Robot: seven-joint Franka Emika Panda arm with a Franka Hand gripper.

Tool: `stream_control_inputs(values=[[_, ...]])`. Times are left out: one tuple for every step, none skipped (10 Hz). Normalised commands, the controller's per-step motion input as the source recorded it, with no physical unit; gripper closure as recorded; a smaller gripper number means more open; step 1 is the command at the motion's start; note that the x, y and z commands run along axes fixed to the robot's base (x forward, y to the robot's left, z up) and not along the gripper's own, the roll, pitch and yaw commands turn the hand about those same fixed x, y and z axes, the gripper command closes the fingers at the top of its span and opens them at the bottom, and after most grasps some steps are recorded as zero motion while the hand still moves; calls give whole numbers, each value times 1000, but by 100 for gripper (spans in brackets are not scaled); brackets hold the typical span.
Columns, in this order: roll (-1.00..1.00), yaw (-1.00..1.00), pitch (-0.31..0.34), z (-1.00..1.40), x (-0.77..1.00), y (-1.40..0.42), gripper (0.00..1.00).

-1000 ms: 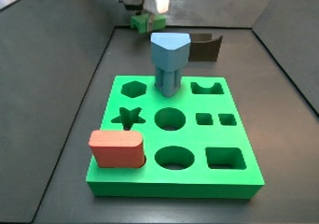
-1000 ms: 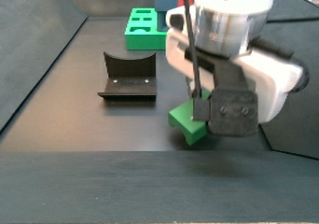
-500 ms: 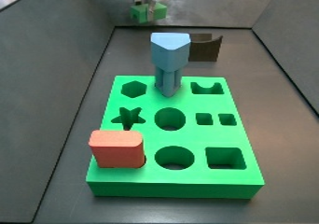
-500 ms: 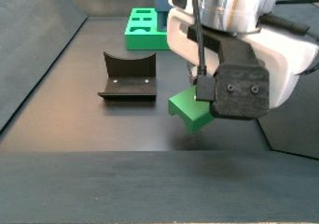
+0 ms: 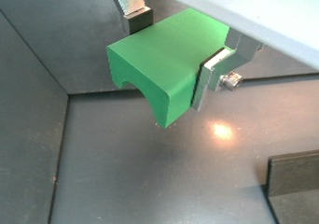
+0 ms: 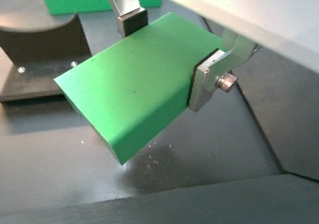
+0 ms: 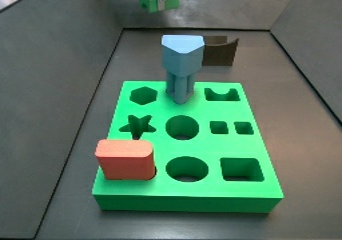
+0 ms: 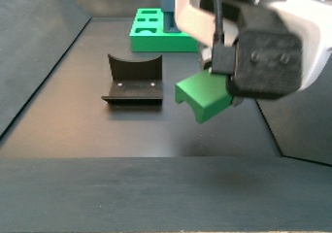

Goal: Pick up the arch object. Move up. Place the arch object on the fixture. Regrasp the arch object. Rotate the arch object. Move to above the board. Insert the arch object.
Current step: Place the arch object on the fixture.

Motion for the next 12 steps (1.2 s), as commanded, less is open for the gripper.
stream_control_inputs(values=[[101,15,102,1000,-30,-11,100],[99,20,99,1000,-32,-14,100],[93,20,96,938,-32,-15,100],[80,15,91,776,-27,-10,100],[77,14,90,648,-21,-6,100],[73,14,97,472,-14,-2,100],[73,15,101,385,-10,0,100],[70,17,109,205,-4,2,100],[-3,1000,-90,53,646,-1000,100],[-4,1000,-91,29,651,-1000,100],[-5,1000,-93,27,659,-1000,100],[-9,1000,-91,26,670,-1000,100]])
